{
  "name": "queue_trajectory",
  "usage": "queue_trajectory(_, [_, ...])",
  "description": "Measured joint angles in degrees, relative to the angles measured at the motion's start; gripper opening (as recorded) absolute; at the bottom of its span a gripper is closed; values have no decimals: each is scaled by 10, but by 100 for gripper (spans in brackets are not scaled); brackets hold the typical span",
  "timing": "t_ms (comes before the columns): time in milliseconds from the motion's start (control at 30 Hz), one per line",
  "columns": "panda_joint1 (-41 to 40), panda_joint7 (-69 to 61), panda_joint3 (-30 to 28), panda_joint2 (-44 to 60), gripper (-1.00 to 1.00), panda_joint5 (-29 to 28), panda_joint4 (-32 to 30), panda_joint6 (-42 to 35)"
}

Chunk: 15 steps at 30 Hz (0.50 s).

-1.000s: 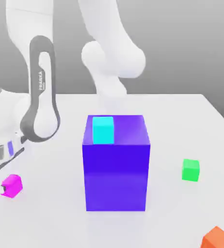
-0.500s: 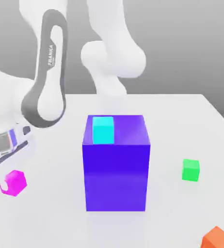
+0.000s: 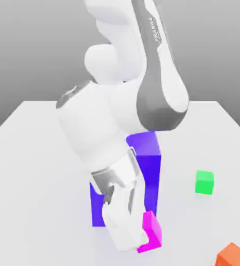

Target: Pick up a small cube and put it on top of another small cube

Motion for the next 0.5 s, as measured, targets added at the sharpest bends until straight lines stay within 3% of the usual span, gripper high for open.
queue_trajectory(500, [127,-321,215,-60,-100,18,-62,-1])
